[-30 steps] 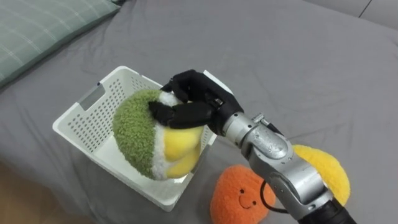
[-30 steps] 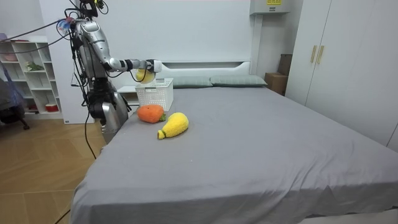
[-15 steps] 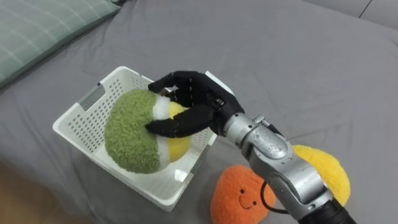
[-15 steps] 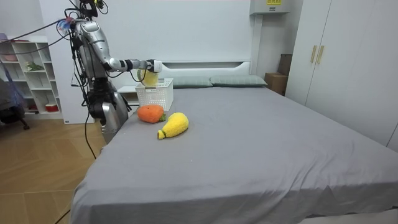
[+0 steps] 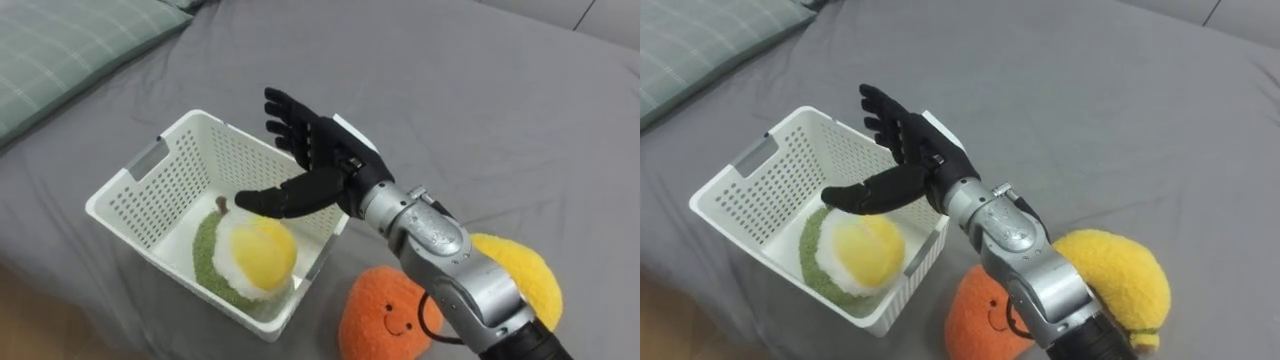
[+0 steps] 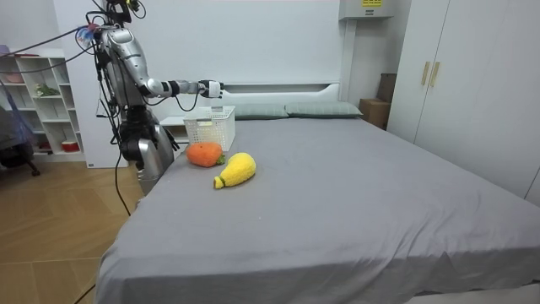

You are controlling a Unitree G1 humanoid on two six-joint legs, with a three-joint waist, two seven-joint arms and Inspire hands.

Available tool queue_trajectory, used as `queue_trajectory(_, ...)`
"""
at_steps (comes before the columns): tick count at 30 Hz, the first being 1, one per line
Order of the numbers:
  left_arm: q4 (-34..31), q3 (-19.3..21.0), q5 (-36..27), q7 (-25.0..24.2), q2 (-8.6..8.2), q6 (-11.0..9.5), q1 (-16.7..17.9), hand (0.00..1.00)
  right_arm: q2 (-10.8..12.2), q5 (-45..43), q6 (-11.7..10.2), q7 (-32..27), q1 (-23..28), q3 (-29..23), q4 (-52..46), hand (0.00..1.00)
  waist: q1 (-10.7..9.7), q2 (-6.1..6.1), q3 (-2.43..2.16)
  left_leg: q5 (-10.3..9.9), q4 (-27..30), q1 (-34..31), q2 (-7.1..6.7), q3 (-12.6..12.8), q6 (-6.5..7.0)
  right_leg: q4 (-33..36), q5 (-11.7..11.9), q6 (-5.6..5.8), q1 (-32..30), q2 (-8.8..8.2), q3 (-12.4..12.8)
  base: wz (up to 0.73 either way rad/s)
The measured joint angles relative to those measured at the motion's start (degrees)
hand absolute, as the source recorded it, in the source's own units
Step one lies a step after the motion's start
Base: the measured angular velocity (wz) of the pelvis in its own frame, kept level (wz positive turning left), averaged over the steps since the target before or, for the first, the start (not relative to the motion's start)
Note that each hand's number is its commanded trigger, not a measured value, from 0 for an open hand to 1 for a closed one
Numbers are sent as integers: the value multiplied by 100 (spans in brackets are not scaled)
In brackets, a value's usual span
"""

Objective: Collect toys from the bed

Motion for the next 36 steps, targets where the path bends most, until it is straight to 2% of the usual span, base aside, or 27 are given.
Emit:
queue_trajectory(5,5,4,-7,31,-2,-10,53,0,-4,1,-14,-52,5,-35,-1,0,-125,-10,-7,1,0,-29,-3,18,1,-1,0,0,-7,-1,-4,0)
queue_trajectory(8,4,20,3,31,-3,-18,73,0,-15,-15,-64,-230,54,-239,-6,0,-168,-18,-12,0,3,-4,1,34,1,2,1,1,7,1,9,0)
queue_trajectory(11,-23,87,2,97,-15,-39,169,0,-21,-255,-136,-455,71,-489,-49,0,-338,-40,-28,1,13,-2,-1,24,4,5,4,7,9,-5,2,0)
queue_trajectory(13,-20,112,-1,108,-26,-45,221,0,-64,-402,-273,-582,175,-699,-46,0,-444,-45,-34,0,19,21,-8,18,11,-3,8,14,52,-11,-19,2)
queue_trajectory(15,-12,196,0,156,-43,-63,251,0,-99,-645,-446,-853,495,-1048,-45,0,-461,-39,-36,-6,8,95,-8,44,22,-3,12,21,120,-14,3,-4)
queue_trajectory(18,39,442,2,199,-59,-108,252,0,-169,-1326,-462,-1075,771,-1426,-39,0,-634,-19,-46,-12,32,96,-11,55,33,6,11,38,125,-25,30,-2)
queue_trajectory(22,245,619,-2,330,-69,-160,302,0,-416,-2256,-507,-1390,932,-1784,47,0,-821,25,-96,-14,13,167,-3,165,43,16,19,53,141,-21,144,-15)
queue_trajectory(26,245,675,-5,456,-58,-141,429,0,-589,-2253,-506,-1611,1012,-2077,210,0,-1018,-100,-155,-14,-2,182,-1,174,43,5,18,52,146,-24,138,-1)
queue_trajectory(30,222,679,8,473,35,-39,559,0,-753,-2250,-502,-1830,1013,-2398,653,0,-1075,-255,-123,-15,-9,198,9,218,45,5,19,52,144,-16,189,-4)
queue_trajectory(36,114,674,5,482,133,-16,802,0,-820,-2217,-513,-2040,1054,-2571,1230,0,-1186,-340,-109,-29,12,162,10,242,60,8,21,56,111,-15,235,-2)
